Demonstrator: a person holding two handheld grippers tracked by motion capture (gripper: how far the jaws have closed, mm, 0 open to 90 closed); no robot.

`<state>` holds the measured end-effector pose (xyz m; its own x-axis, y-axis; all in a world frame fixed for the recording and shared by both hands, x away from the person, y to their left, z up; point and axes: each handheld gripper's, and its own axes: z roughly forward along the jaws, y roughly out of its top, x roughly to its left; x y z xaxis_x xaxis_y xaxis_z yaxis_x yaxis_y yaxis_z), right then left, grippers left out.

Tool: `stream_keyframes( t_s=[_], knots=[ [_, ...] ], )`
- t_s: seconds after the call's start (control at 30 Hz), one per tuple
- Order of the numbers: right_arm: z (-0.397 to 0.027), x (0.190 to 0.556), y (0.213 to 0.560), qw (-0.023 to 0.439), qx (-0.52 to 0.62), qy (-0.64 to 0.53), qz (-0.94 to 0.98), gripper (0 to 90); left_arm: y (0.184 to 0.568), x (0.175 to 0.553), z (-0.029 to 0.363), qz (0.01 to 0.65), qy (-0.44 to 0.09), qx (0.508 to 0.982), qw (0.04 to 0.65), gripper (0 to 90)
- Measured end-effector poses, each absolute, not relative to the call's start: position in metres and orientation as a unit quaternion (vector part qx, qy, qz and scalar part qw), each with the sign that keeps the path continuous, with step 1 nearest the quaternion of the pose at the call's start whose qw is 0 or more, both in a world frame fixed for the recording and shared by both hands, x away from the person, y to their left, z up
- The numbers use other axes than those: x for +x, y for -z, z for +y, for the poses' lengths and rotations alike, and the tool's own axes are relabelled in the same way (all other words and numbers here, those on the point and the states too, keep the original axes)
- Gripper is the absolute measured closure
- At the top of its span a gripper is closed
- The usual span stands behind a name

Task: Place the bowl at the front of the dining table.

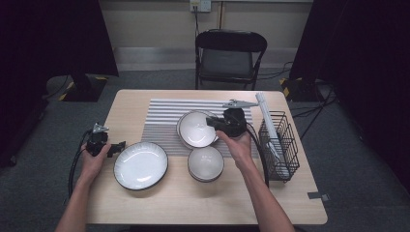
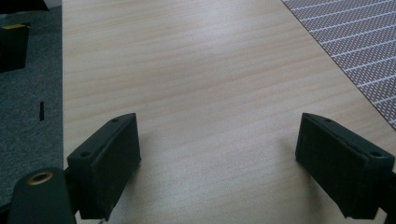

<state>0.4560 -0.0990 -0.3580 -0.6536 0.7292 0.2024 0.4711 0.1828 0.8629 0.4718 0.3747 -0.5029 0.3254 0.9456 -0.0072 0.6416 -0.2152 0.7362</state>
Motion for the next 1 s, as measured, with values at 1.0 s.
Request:
stream_keyframes(
  t_s=[1.0],
  knots=[
    [-0.089, 0.507, 0.361, 0.139, 0.436, -0.494, 0.739, 83.3, 0.503, 0.472, 0.375, 0.533, -0.230, 0.744, 0.329, 13.3]
  ],
)
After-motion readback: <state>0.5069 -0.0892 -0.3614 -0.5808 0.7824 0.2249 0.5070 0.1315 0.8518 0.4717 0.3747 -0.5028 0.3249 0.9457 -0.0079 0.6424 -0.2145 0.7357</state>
